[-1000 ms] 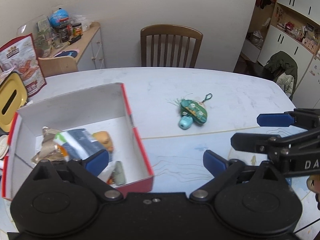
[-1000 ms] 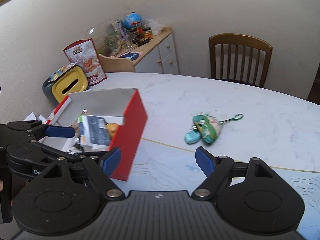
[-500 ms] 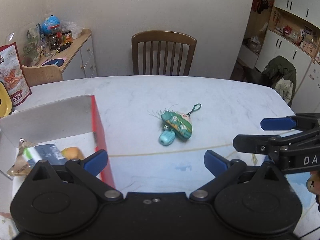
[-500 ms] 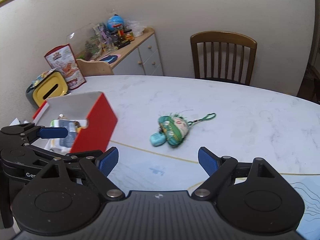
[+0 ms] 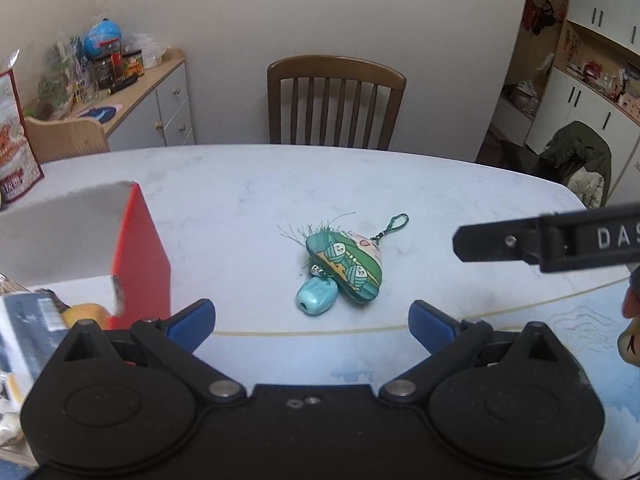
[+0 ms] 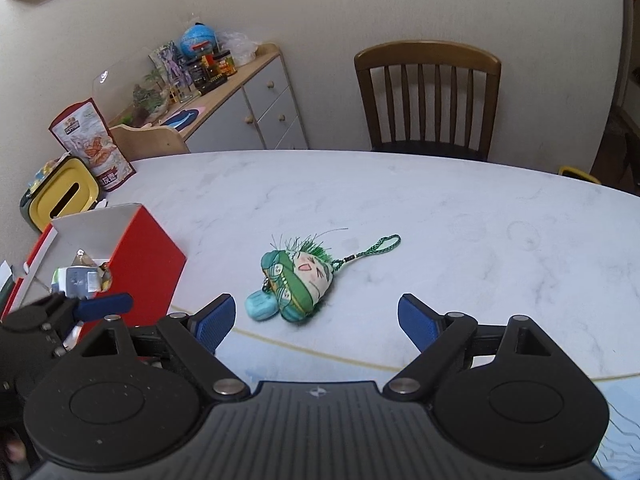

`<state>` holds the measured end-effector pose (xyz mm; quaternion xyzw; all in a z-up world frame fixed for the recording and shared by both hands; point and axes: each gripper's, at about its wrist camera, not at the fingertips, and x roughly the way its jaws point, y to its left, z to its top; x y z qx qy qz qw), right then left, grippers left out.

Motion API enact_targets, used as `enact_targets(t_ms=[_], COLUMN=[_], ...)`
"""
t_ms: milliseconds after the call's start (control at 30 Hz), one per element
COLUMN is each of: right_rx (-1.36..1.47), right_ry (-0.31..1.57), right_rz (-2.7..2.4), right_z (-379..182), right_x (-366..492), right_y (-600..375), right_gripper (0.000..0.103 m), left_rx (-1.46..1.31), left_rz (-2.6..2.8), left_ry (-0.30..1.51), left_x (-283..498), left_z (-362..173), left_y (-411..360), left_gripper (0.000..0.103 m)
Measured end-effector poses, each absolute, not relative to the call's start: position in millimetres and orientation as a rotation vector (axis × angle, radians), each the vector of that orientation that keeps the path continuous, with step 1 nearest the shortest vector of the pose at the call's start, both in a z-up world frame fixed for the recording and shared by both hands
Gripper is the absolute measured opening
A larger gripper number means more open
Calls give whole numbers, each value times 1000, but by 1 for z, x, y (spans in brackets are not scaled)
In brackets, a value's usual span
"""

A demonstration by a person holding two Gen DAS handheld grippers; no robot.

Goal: Organize objects
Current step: 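Withdraw both tools from the red box toward the green plush keychain, then grasp the teal charm with the left tool while the right tool grasps the green plush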

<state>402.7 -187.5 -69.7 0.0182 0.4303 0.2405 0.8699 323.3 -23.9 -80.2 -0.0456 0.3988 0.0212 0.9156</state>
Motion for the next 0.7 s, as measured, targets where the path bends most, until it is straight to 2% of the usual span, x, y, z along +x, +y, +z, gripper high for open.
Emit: enact_targets(t_ms=[700], right_rx=[62], right_ry=[1053], right_rz=[564], right_z=[-131], right_x=[472], right_y=[-142], right_gripper=[89], left_rx=[-109], left_rz=[68], left_ry=[829], left_x=[371], left_z=[-133], left_y=[-22], left_gripper=[100])
